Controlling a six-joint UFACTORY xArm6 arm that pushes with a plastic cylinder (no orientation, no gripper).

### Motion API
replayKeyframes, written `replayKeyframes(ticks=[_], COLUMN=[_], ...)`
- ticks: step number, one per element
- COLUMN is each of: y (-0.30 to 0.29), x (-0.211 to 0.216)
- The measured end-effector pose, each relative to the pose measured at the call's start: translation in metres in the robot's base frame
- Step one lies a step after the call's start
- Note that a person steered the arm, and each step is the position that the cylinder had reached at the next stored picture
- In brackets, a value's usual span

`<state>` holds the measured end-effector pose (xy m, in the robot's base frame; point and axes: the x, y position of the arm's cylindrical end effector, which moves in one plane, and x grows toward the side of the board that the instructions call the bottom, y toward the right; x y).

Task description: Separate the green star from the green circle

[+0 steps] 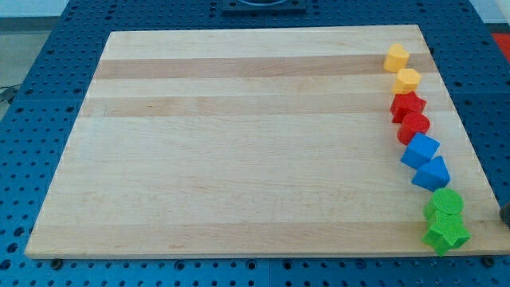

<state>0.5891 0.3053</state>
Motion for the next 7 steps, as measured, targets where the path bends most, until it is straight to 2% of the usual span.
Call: replayKeyframes(ticks=[2,4,7], y=[-0.021,-0.046,-0.051], x=[0.024,0.024,0.029])
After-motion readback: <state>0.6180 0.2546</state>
